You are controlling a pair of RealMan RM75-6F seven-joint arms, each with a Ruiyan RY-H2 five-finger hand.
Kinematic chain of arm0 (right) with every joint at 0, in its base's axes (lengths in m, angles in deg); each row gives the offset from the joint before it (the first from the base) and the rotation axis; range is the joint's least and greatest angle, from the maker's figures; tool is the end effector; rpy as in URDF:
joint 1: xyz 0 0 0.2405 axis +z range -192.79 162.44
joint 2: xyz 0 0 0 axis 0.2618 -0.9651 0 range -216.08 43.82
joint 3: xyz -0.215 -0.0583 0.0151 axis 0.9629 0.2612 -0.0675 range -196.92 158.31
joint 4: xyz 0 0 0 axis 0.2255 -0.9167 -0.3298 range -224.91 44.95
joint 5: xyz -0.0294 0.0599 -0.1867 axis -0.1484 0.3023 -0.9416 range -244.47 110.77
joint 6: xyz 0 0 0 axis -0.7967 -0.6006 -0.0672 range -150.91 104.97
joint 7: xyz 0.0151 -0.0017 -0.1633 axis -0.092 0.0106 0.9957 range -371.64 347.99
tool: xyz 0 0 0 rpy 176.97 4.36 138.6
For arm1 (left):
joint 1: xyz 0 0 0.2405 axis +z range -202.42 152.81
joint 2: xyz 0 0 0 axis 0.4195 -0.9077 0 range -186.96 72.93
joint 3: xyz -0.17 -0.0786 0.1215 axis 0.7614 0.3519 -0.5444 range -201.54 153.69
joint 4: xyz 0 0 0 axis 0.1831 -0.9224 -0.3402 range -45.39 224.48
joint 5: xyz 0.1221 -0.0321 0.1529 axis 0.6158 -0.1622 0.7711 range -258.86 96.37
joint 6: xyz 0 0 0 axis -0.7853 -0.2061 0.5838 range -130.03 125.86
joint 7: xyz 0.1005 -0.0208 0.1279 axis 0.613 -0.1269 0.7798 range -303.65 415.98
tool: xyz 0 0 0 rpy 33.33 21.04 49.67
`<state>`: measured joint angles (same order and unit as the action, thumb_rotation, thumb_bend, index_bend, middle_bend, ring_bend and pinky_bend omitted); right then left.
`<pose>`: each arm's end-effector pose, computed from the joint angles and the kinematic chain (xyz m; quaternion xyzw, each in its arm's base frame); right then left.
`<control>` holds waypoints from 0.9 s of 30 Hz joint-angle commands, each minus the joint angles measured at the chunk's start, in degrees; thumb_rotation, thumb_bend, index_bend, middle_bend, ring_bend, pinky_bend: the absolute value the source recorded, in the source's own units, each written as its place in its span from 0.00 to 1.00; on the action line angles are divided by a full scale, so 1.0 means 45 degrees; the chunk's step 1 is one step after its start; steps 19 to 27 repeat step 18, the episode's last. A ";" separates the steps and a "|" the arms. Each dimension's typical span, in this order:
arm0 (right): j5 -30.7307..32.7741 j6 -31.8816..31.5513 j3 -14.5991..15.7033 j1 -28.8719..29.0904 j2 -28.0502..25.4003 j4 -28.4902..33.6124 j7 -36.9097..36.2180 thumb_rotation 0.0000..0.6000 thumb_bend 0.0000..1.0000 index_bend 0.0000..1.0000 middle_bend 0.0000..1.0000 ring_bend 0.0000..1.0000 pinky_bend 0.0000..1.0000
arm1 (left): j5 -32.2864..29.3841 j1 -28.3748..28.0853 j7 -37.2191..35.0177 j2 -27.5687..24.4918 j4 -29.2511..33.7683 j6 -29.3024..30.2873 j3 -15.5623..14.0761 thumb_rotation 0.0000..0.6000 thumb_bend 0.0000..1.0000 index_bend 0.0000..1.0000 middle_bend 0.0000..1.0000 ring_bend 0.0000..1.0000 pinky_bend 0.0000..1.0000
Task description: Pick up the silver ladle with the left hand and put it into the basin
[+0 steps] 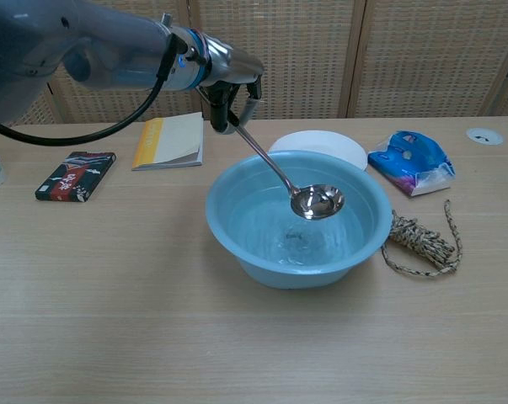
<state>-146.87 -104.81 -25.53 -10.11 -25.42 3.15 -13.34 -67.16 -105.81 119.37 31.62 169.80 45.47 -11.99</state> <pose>-0.2912 -0.2096 0.1796 0.5630 -0.4030 0.3736 0.6173 0.0245 0.4064 -0.0225 -0.8356 -0.1989 -0.2043 0.4696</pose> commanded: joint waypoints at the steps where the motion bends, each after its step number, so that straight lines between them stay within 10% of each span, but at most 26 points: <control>1: 0.0068 0.0019 -0.0016 -0.0004 0.0011 -0.0028 0.0024 1.00 0.00 0.00 0.00 0.00 0.00 | -0.1759 -0.0948 0.1036 -0.0702 0.0776 0.0279 -0.0076 1.00 0.60 1.00 1.00 1.00 1.00; 27: 0.0225 0.0054 -0.0070 -0.0006 0.0046 -0.0150 0.0051 1.00 0.00 0.00 0.00 0.00 0.00 | -0.5005 -0.2642 0.2713 -0.1990 0.2072 0.1246 -0.0326 1.00 0.60 1.00 1.00 1.00 1.00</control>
